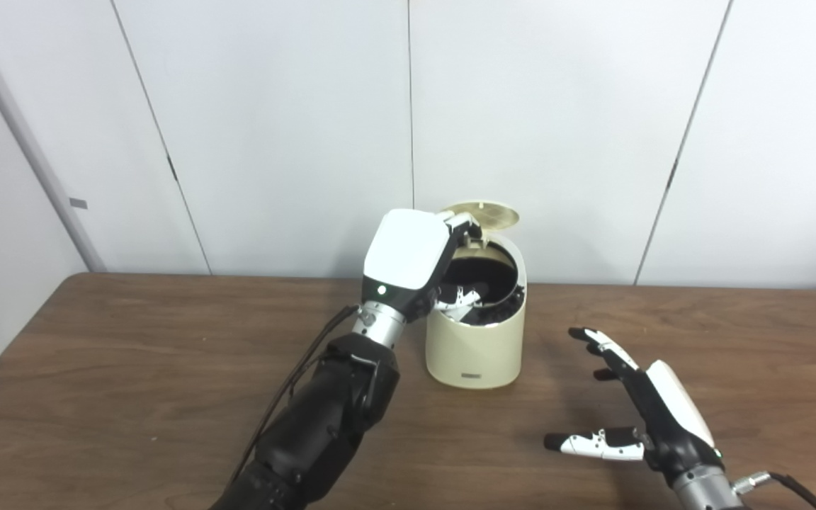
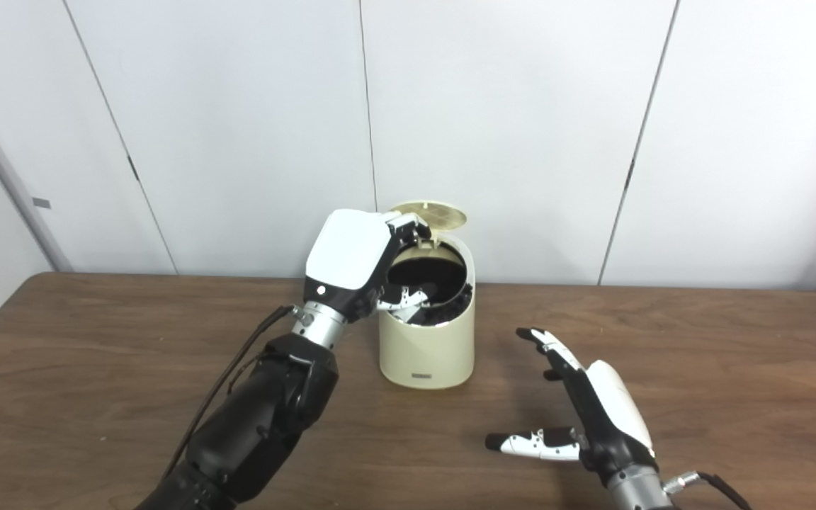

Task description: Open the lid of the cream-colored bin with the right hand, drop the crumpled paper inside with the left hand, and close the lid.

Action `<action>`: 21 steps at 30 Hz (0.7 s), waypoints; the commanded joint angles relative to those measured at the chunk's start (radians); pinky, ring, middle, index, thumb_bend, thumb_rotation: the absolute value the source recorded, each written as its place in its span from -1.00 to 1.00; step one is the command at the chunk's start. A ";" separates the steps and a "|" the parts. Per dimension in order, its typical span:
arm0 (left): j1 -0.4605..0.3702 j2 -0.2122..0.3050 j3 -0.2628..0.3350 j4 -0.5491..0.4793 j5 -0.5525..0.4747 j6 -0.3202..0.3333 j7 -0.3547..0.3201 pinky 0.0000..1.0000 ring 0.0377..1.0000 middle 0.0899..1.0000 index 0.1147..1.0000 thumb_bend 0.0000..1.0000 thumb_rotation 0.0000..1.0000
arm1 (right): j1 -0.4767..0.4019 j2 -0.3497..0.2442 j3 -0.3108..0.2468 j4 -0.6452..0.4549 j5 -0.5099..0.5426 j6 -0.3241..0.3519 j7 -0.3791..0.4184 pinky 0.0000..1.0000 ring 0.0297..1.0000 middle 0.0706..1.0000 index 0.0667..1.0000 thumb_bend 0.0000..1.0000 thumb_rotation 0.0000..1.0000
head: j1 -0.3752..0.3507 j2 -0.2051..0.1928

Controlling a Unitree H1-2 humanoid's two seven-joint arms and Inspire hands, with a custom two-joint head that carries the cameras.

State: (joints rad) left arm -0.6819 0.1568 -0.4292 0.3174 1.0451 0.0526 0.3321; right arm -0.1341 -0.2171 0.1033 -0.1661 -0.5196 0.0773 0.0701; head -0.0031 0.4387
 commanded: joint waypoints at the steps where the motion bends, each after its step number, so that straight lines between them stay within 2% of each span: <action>1: -0.024 0.010 0.011 -0.037 -0.020 -0.020 0.009 -0.28 -0.07 0.11 0.17 0.76 -0.54 | -0.026 0.001 -0.010 -0.031 0.010 -0.017 -0.021 0.51 0.76 0.85 0.72 0.64 -0.53 | 0.000 0.001; 4: 0.001 0.002 0.037 -0.067 -0.096 -0.062 0.003 -0.31 -0.13 -0.01 0.07 0.56 -0.66 | -0.036 -0.001 -0.014 -0.023 0.014 -0.045 -0.037 0.54 0.76 0.83 0.71 0.59 -0.52 | 0.000 0.002; 5: 0.007 -0.001 0.045 -0.072 -0.118 -0.074 0.002 -0.31 -0.14 -0.04 -0.03 0.30 -0.76 | -0.040 -0.002 -0.013 -0.019 0.013 -0.051 -0.040 0.55 0.75 0.83 0.71 0.57 -0.51 | -0.001 -0.001; 6: 0.018 -0.007 0.059 -0.080 -0.153 -0.090 -0.001 -0.31 -0.15 -0.06 -0.09 0.17 -0.81 | -0.048 -0.004 -0.013 -0.014 0.009 -0.058 -0.046 0.55 0.75 0.82 0.71 0.56 -0.51 | -0.001 -0.001; 8: 0.041 -0.015 0.086 -0.098 -0.221 -0.130 -0.008 -0.25 -0.09 -0.05 -0.14 0.06 -0.86 | -0.069 -0.010 -0.013 -0.004 0.008 -0.068 -0.051 0.54 0.73 0.81 0.70 0.53 -0.48 | -0.004 -0.004; 10: 0.070 -0.016 0.113 -0.125 -0.285 -0.165 -0.019 -0.22 -0.07 -0.04 -0.14 0.04 -0.87 | -0.098 -0.016 -0.015 0.003 0.014 -0.062 -0.047 0.53 0.72 0.81 0.71 0.50 -0.41 | -0.009 -0.007; 13: 0.122 -0.019 0.154 -0.183 -0.371 -0.179 -0.055 -0.26 -0.11 -0.01 -0.14 0.03 -0.87 | -0.143 -0.033 -0.012 0.017 -0.002 -0.067 -0.047 0.59 0.77 0.82 0.72 0.46 -0.26 | -0.020 -0.013; 14: 0.141 -0.016 0.169 -0.199 -0.418 -0.207 -0.064 -0.25 -0.09 0.03 -0.14 0.02 -0.87 | -0.160 -0.037 -0.013 0.019 0.002 -0.068 -0.043 0.60 0.78 0.82 0.72 0.46 -0.23 | -0.022 -0.015; 16: 0.177 -0.013 0.202 -0.220 -0.509 -0.251 -0.086 -0.25 -0.05 0.09 -0.14 0.02 -0.88 | -0.190 -0.043 -0.013 0.024 0.014 -0.071 -0.037 0.59 0.76 0.81 0.72 0.44 -0.25 | -0.026 -0.020; 19: 0.225 -0.011 0.253 -0.242 -0.625 -0.281 -0.125 -0.19 0.06 0.20 -0.13 0.02 -0.87 | -0.229 -0.059 -0.005 0.038 -0.003 -0.088 -0.046 0.59 0.76 0.80 0.71 0.44 -0.24 | -0.034 -0.028; 20: 0.241 -0.010 0.270 -0.248 -0.659 -0.290 -0.134 -0.14 0.11 0.26 0.15 0.21 -0.84 | -0.242 -0.064 -0.003 0.044 -0.013 -0.093 -0.050 0.64 0.81 0.79 0.70 0.43 -0.21 | -0.037 -0.029; 21: 0.260 -0.011 0.290 -0.258 -0.695 -0.290 -0.145 -0.11 0.14 0.28 0.26 0.28 -0.81 | -0.256 -0.066 -0.003 0.046 -0.016 -0.088 -0.047 0.69 0.85 0.80 0.70 0.43 -0.20 | -0.040 -0.030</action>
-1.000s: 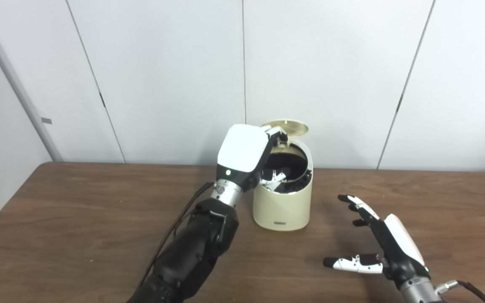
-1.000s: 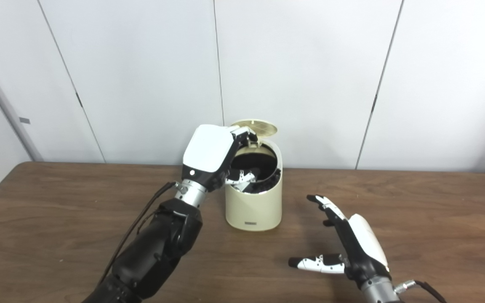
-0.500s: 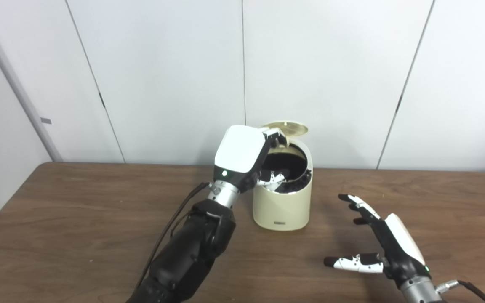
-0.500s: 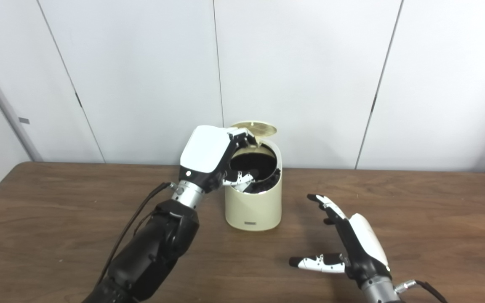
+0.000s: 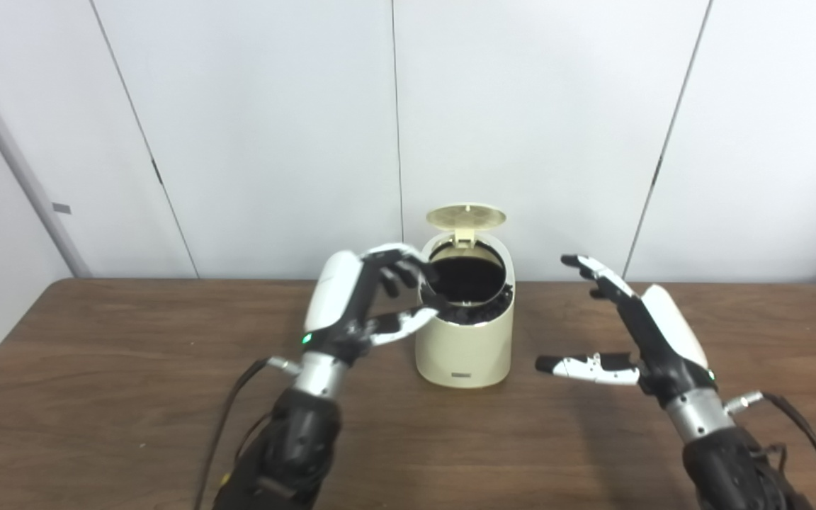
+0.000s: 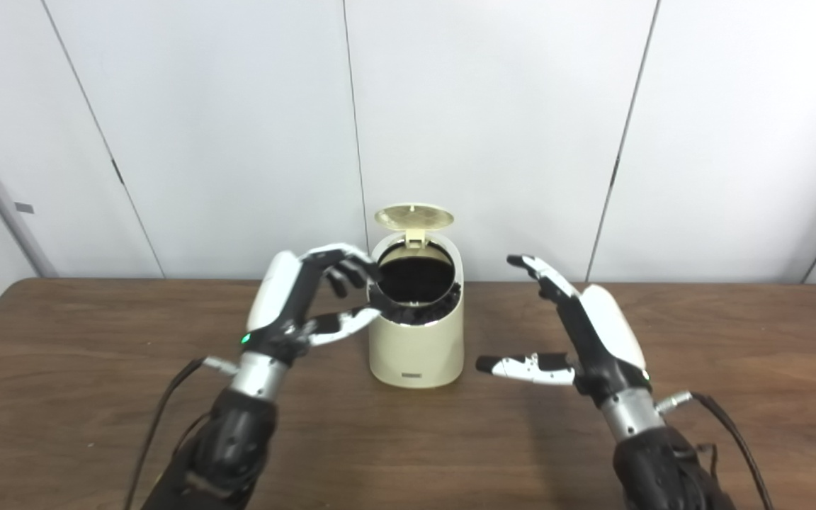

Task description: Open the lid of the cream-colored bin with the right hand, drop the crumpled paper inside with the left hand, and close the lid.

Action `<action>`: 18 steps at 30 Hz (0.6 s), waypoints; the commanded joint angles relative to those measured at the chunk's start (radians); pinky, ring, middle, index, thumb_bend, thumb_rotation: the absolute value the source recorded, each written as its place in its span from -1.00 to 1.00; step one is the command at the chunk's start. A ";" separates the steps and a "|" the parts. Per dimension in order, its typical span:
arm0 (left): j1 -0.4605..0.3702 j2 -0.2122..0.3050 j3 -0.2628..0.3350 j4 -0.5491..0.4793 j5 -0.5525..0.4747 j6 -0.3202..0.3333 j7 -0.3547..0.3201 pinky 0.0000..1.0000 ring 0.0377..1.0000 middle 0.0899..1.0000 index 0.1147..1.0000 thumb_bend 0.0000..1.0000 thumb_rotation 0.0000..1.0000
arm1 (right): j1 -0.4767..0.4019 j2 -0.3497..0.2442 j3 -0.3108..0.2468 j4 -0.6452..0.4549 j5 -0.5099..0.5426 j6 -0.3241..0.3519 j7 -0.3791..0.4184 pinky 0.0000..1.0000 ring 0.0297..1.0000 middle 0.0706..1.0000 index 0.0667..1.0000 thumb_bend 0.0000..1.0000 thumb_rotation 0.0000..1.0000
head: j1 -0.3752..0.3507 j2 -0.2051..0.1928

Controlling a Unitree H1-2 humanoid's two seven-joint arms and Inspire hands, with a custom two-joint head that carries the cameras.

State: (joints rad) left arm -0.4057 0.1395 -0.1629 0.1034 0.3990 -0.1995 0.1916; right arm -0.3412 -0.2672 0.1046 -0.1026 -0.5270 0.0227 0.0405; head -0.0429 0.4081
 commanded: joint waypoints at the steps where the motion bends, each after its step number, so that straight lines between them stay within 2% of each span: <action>1: 0.000 0.005 0.039 -0.054 -0.076 -0.034 -0.014 -0.08 0.16 0.29 0.32 0.33 -0.75 | -0.059 -0.016 -0.005 -0.018 -0.009 -0.026 -0.013 0.76 0.91 0.80 0.71 0.44 -0.17 | -0.004 -0.002; 3: 0.031 0.007 0.066 -0.074 -0.118 -0.026 -0.035 -0.03 0.18 0.31 0.39 0.36 -0.69 | -0.079 -0.018 -0.004 -0.022 -0.012 -0.018 -0.005 0.84 0.96 0.81 0.72 0.45 -0.12 | -0.006 -0.005; 4: 0.049 0.010 0.078 -0.082 -0.139 -0.028 -0.045 -0.02 0.18 0.32 0.41 0.33 -0.68 | -0.094 -0.021 0.000 -0.020 -0.015 -0.026 -0.005 0.82 0.93 0.80 0.71 0.45 -0.09 | -0.007 -0.006; 8: 0.098 0.015 0.113 -0.098 -0.185 -0.032 -0.073 0.04 0.22 0.34 0.43 0.29 -0.69 | -0.144 -0.029 0.014 -0.027 -0.042 -0.014 0.013 0.54 0.73 0.75 0.70 0.43 -0.06 | -0.004 -0.012; 11: 0.127 0.020 0.130 -0.101 -0.202 -0.039 -0.091 0.06 0.23 0.34 0.44 0.26 -0.72 | -0.185 -0.032 0.020 -0.032 -0.035 0.011 0.050 0.42 0.65 0.74 0.71 0.41 -0.02 | -0.004 -0.014; 13: 0.148 0.028 0.138 -0.100 -0.208 -0.042 -0.102 0.07 0.23 0.34 0.44 0.24 -0.74 | -0.216 -0.037 0.025 -0.023 -0.029 0.006 0.067 0.32 0.60 0.73 0.71 0.38 -0.08 | -0.004 -0.019; 18: 0.199 0.034 0.154 -0.094 -0.218 -0.041 -0.120 0.10 0.24 0.34 0.44 0.25 -0.74 | -0.269 -0.048 0.032 -0.005 -0.047 0.028 0.096 0.29 0.60 0.72 0.71 0.39 0.00 | 0.000 -0.023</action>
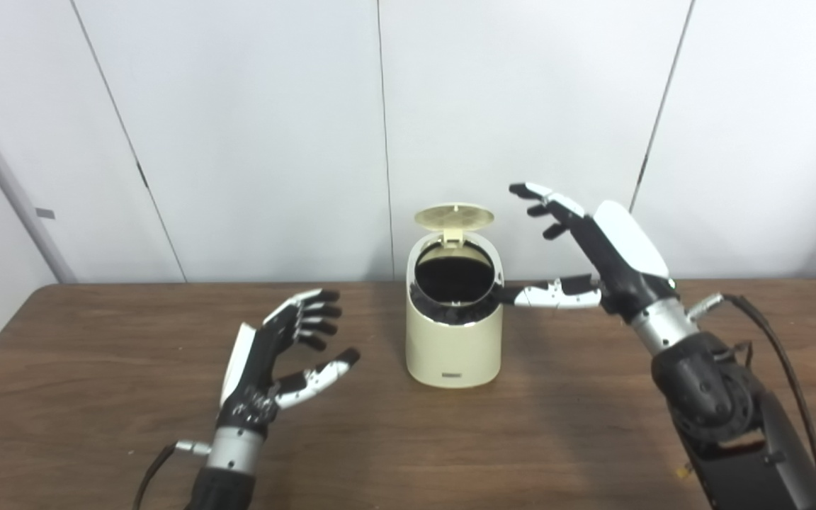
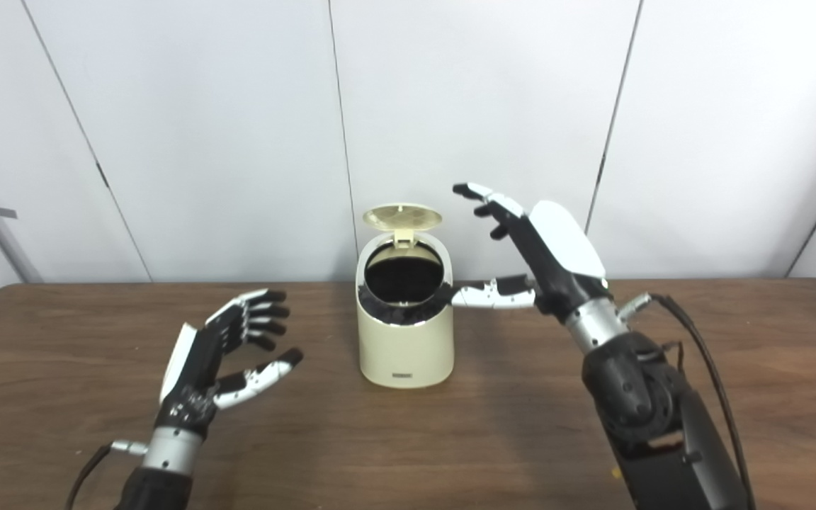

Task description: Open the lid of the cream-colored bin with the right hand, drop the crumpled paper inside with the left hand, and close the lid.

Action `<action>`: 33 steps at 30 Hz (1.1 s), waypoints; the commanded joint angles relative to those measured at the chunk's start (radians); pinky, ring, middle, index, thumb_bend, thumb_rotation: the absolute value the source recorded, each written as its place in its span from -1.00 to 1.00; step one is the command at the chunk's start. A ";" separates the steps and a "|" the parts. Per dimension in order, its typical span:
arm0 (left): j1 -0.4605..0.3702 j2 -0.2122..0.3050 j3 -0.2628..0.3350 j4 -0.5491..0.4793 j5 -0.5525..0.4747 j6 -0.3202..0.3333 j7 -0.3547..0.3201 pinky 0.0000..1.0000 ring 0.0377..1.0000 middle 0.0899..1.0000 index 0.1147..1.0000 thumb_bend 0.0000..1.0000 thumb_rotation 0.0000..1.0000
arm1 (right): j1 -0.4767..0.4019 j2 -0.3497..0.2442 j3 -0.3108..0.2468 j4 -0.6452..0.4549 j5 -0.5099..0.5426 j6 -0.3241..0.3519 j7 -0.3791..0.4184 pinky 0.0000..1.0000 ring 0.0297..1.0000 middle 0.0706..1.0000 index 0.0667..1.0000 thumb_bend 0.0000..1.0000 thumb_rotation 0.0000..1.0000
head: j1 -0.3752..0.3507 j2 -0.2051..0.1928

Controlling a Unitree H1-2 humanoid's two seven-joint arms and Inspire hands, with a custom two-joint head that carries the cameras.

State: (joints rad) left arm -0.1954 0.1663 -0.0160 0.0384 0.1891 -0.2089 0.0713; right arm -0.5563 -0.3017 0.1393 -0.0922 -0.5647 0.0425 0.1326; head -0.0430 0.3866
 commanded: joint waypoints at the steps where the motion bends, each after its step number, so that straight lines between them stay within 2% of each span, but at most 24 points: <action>1: -0.003 0.006 0.008 -0.026 -0.009 -0.034 -0.002 0.09 0.23 0.34 0.44 0.25 -0.74 | -0.061 -0.016 0.000 -0.014 -0.020 0.020 0.009 0.31 0.62 0.72 0.71 0.40 0.04 | 0.002 -0.003; 7: 0.040 0.002 0.009 -0.008 0.000 -0.050 -0.001 0.09 0.24 0.34 0.42 0.27 -0.78 | -0.100 -0.025 0.018 -0.012 -0.062 0.071 0.047 0.33 0.64 0.74 0.74 0.44 0.17 | 0.008 -0.007; 14: 0.063 0.002 0.002 0.015 0.019 -0.064 0.000 0.08 0.22 0.35 0.43 0.29 -0.83 | -0.135 -0.026 0.030 0.014 -0.065 0.064 0.065 0.32 0.66 0.75 0.73 0.43 0.15 | 0.011 -0.009; 20: 0.076 -0.005 -0.008 0.019 0.024 -0.061 -0.004 0.09 0.23 0.35 0.43 0.30 -0.82 | -0.166 -0.035 0.063 0.043 -0.077 0.027 0.064 0.27 0.63 0.71 0.69 0.42 0.14 | 0.013 -0.009; 25: 0.080 -0.011 -0.013 0.011 0.029 -0.047 -0.004 0.13 0.26 0.36 0.44 0.30 -0.79 | -0.189 -0.039 0.088 0.053 -0.088 0.015 0.073 0.44 0.71 0.71 0.69 0.39 0.15 | 0.019 -0.005; 33: 0.075 -0.025 -0.009 0.010 0.024 -0.042 -0.006 0.13 0.26 0.36 0.44 0.31 -0.85 | -0.206 -0.034 0.109 0.055 -0.081 0.012 0.099 0.56 0.77 0.72 0.70 0.39 0.19 | 0.022 0.002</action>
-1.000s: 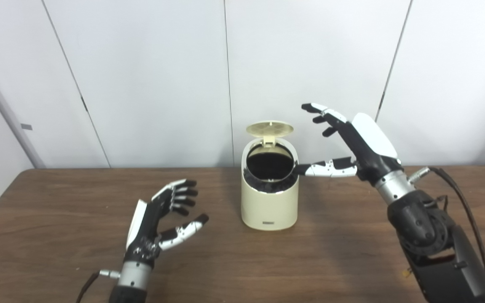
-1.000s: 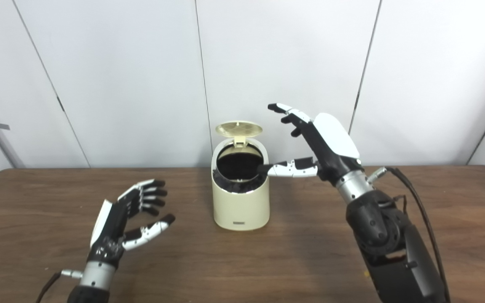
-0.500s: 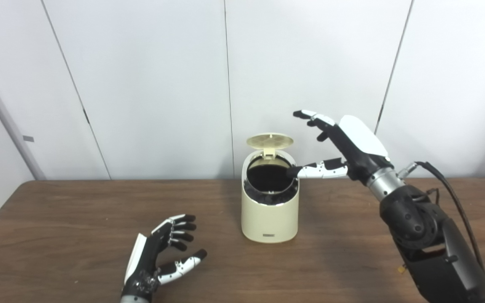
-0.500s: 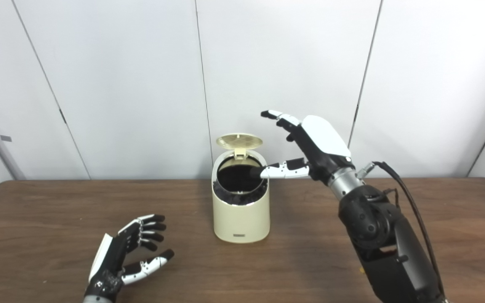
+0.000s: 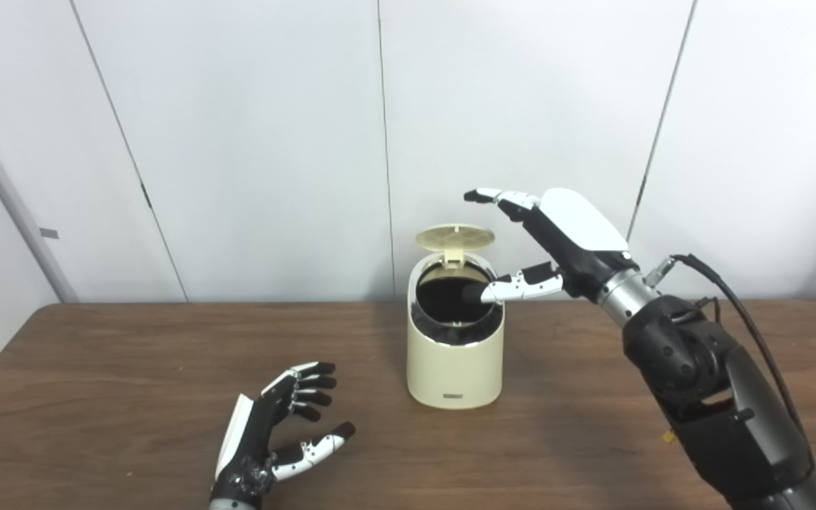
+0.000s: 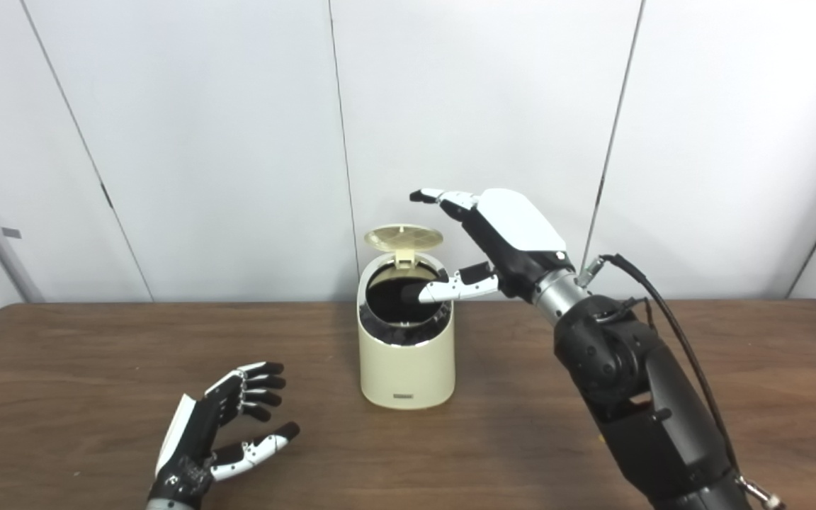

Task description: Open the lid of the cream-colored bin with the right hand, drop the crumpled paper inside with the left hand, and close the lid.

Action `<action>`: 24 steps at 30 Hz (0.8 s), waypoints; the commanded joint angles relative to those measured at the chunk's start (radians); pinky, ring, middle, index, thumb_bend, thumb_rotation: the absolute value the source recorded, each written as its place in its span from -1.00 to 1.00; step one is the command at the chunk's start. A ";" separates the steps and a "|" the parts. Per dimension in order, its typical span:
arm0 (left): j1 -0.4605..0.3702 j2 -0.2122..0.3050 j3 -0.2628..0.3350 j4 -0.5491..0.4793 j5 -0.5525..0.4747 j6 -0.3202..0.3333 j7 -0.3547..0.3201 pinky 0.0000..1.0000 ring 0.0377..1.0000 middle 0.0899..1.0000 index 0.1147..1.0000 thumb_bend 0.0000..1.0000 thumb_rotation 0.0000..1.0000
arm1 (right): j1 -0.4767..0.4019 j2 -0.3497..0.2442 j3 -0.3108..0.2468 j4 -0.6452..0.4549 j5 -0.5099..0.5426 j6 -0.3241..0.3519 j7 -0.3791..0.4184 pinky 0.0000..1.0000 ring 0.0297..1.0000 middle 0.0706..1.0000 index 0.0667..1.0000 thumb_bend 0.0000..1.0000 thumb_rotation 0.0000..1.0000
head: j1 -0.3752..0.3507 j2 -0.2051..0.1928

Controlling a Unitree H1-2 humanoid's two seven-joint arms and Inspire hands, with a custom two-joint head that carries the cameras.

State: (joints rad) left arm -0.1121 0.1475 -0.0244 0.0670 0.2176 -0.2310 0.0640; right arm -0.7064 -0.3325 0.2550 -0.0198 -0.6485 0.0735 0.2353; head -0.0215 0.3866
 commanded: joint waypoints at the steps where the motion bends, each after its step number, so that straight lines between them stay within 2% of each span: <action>1: -0.008 -0.006 -0.001 -0.018 -0.001 -0.022 0.003 0.13 0.25 0.35 0.44 0.31 -0.85 | -0.057 -0.003 -0.004 -0.018 0.000 -0.020 -0.002 0.55 0.77 0.71 0.69 0.38 0.17 | 0.000 0.002; 5: -0.008 -0.009 -0.001 -0.018 0.003 -0.024 0.005 0.12 0.24 0.35 0.43 0.30 -0.89 | -0.059 -0.002 0.008 -0.018 0.000 -0.031 0.004 0.49 0.75 0.71 0.69 0.35 0.08 | 0.004 0.005; 8: -0.007 -0.012 -0.001 -0.026 0.007 -0.015 0.006 0.10 0.24 0.34 0.42 0.31 -0.89 | -0.060 -0.003 0.017 -0.016 -0.005 -0.042 0.005 0.48 0.75 0.72 0.69 0.36 0.13 | 0.006 0.008; 13: -0.007 -0.014 -0.001 -0.031 0.010 -0.009 0.004 0.11 0.24 0.34 0.41 0.32 -0.85 | -0.054 0.001 0.024 -0.027 -0.010 -0.043 0.009 0.47 0.76 0.70 0.68 0.47 0.35 | 0.010 0.012; 24: -0.008 -0.016 0.002 -0.038 0.003 0.003 0.002 0.11 0.25 0.36 0.40 0.33 -0.81 | -0.022 -0.004 0.020 -0.085 0.002 -0.045 0.031 0.44 0.76 0.48 0.43 0.38 0.17 | 0.012 0.026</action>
State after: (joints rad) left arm -0.1115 0.1351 -0.0245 0.0623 0.2228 -0.2150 0.0639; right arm -0.6969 -0.3309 0.2908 -0.0680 -0.6507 0.0468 0.2741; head -0.0092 0.4126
